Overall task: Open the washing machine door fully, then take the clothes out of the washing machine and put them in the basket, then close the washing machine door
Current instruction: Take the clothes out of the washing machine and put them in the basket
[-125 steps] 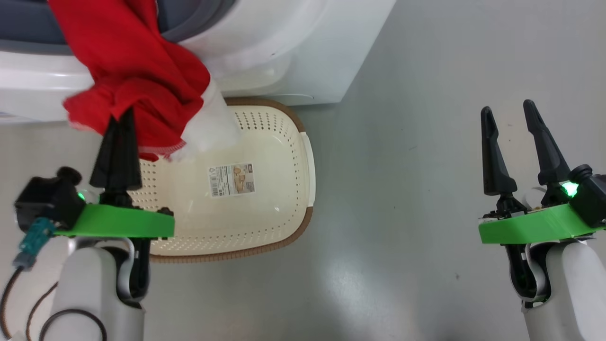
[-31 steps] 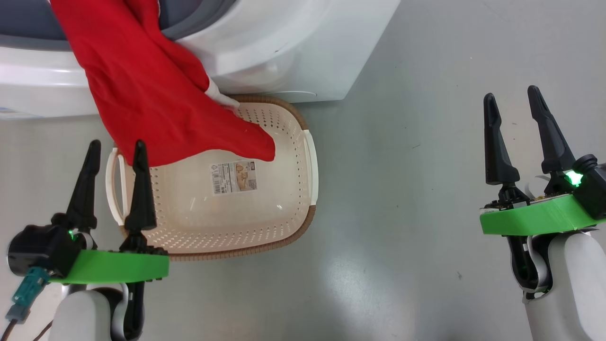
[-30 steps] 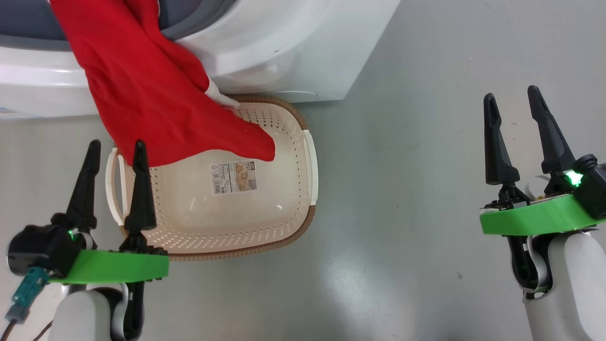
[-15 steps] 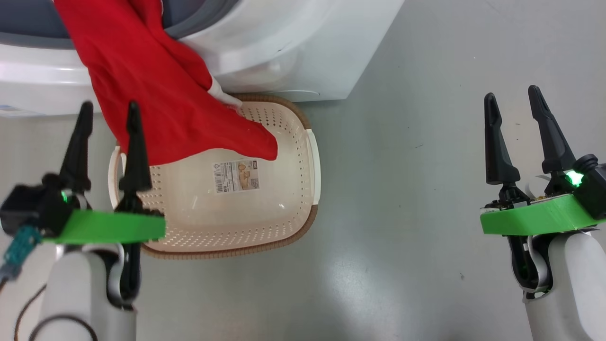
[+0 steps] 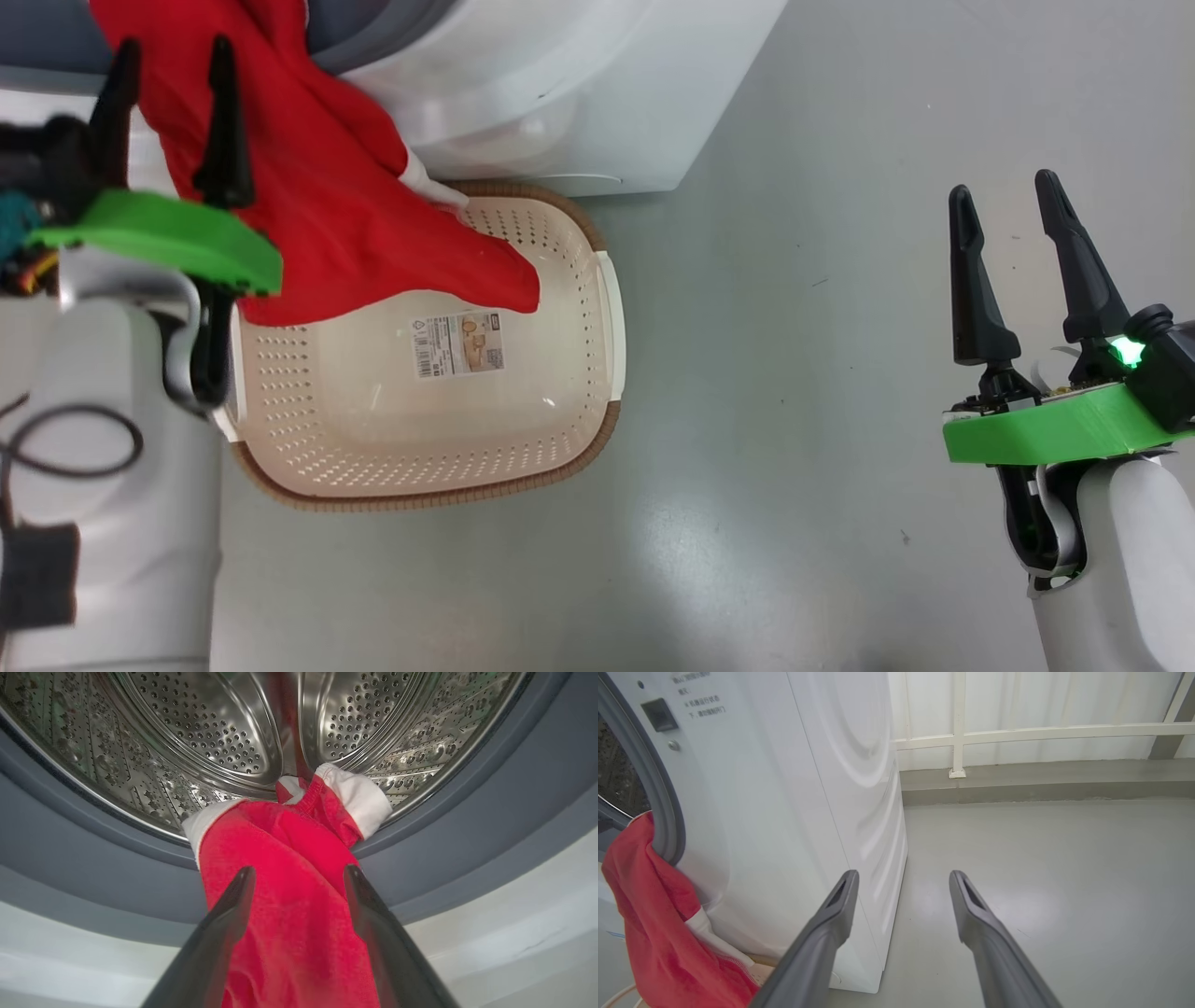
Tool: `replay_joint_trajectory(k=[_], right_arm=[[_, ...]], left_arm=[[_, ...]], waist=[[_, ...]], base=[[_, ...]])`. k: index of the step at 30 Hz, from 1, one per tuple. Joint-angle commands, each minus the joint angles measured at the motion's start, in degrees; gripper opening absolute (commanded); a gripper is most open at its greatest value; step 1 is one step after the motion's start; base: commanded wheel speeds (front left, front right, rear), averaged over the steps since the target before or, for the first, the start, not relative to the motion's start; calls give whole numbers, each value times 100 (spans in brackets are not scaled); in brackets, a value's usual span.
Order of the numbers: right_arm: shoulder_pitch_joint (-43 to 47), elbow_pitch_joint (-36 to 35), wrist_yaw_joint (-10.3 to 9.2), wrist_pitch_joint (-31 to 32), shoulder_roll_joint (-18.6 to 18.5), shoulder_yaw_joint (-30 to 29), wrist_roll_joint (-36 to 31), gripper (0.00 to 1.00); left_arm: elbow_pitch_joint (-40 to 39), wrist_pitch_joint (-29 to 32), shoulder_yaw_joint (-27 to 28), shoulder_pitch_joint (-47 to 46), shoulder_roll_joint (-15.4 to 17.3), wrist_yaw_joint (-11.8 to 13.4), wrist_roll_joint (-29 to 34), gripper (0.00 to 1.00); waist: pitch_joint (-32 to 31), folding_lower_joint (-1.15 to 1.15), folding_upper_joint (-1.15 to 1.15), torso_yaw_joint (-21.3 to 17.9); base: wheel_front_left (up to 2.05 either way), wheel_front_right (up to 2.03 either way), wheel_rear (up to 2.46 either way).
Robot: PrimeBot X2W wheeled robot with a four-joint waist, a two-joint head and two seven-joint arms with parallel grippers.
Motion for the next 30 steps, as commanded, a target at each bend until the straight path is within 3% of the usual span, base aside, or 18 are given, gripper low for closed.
replay_joint_trajectory(k=[1, 13, 27, 30], right_arm=[[82, -126, 36, -36, 19, 144, 77, 100], [11, -140, 36, -36, 19, 157, 74, 100], [-58, -152, 36, -36, 19, 195, 127, 100], [-64, -158, 36, -36, 19, 187, 135, 100]], left_arm=[[-21, 29, 111, -86, 254, 40, 29, 100], [1526, 456, -31, -1459, 360, 294, 76, 100], [2913, 446, -272, -2204, 479, 357, 156, 100], [3091, 349, -310, -2295, 494, 335, 152, 40]], waist=[[18, 0, 0, -12], [134, 0, 0, -42], [224, 0, 0, -153], [240, 0, 0, -161]], base=[[0, 0, 0], [0, 0, 0], [0, 0, 0], [0, 0, 0]])
